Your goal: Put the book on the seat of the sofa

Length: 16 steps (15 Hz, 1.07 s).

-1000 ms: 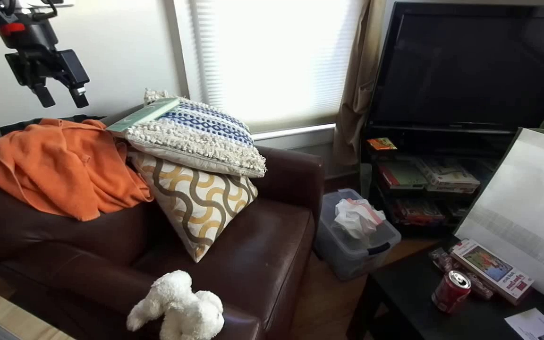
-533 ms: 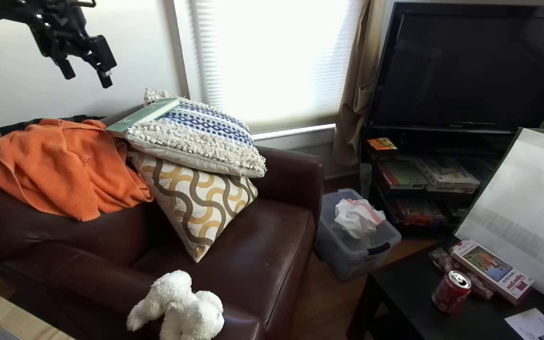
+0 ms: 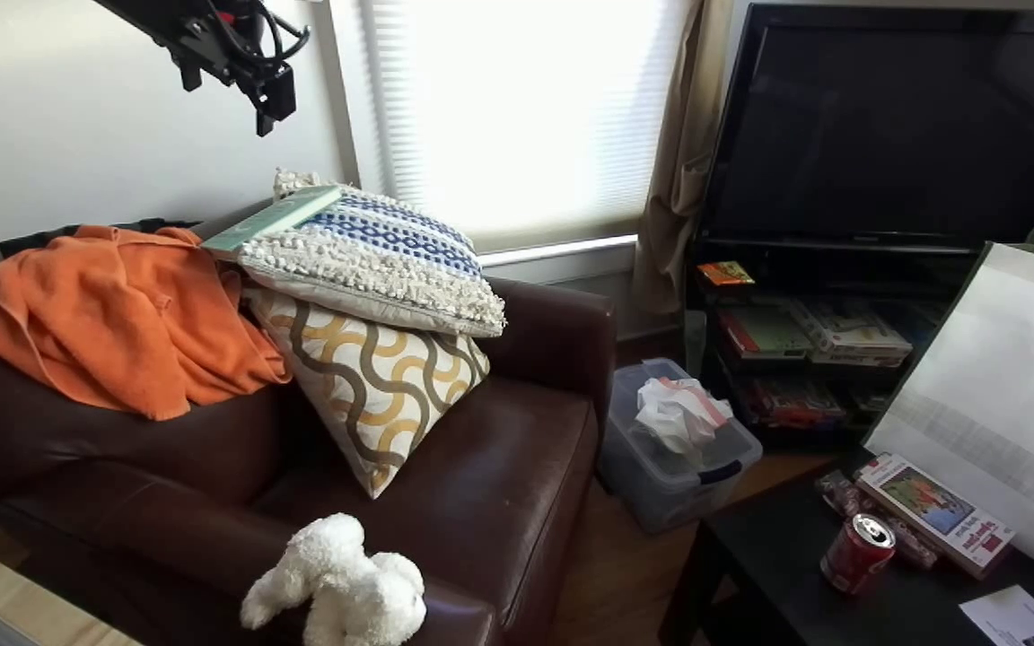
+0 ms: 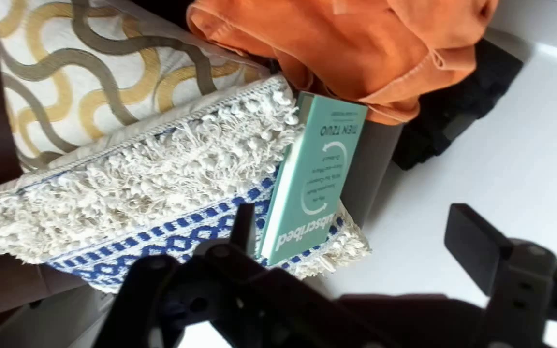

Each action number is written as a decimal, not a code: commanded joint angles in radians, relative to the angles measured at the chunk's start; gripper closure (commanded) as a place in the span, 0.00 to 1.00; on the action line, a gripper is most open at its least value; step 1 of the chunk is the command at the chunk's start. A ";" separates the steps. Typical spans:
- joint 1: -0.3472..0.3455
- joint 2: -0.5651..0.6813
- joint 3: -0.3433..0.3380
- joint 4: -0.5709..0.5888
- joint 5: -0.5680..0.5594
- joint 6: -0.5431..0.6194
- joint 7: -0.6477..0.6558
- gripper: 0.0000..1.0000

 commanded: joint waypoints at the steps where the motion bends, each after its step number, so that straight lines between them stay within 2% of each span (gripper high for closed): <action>1: -0.044 0.018 0.025 0.013 0.081 -0.030 -0.048 0.00; 3: -0.052 0.043 0.019 0.029 0.145 -0.056 -0.086 0.00; 7: -0.051 0.050 0.020 0.036 0.158 -0.059 -0.087 0.00; 9: -0.053 0.110 -0.013 0.076 0.244 -0.111 -0.151 0.00; 12: -0.086 0.233 -0.009 0.151 0.352 -0.155 -0.206 0.00; 16: -0.146 0.418 0.043 0.268 0.350 -0.194 -0.182 0.00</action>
